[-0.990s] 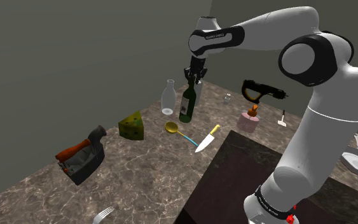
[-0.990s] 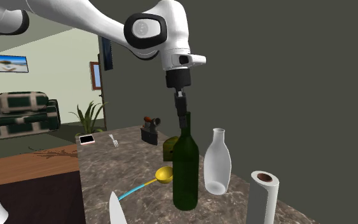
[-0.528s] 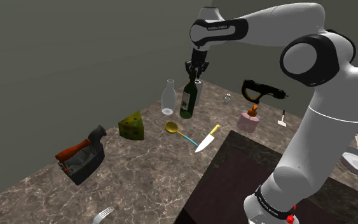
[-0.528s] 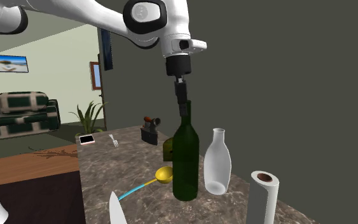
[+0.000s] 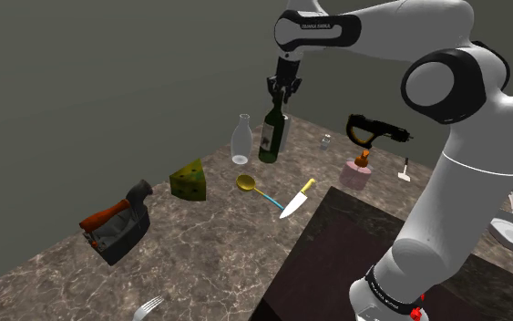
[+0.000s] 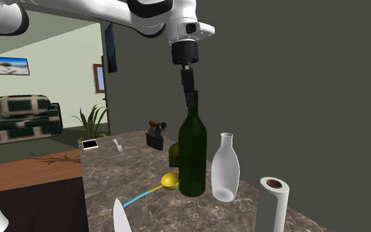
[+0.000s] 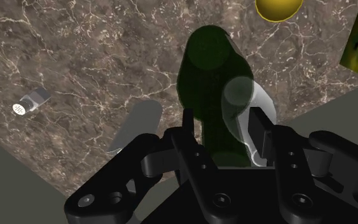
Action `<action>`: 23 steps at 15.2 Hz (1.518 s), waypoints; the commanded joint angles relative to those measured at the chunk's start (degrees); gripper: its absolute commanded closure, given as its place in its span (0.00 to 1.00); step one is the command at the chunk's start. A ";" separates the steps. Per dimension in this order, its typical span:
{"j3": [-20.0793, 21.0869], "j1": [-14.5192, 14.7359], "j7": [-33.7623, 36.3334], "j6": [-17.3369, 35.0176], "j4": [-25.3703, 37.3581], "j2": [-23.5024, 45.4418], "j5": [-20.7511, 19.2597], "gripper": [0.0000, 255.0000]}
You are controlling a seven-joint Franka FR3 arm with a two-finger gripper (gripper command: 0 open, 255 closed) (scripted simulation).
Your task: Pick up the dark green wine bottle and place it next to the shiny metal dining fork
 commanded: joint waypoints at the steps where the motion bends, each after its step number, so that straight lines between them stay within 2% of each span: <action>1: 0.43 0.73 1.18 -0.17 -1.10 -1.21 -0.30 1.00; 12: 6.60 8.07 15.18 1.46 -14.00 -11.63 -2.32 1.00; 23: 14.39 14.94 29.88 0.49 -18.01 -15.43 -2.63 1.00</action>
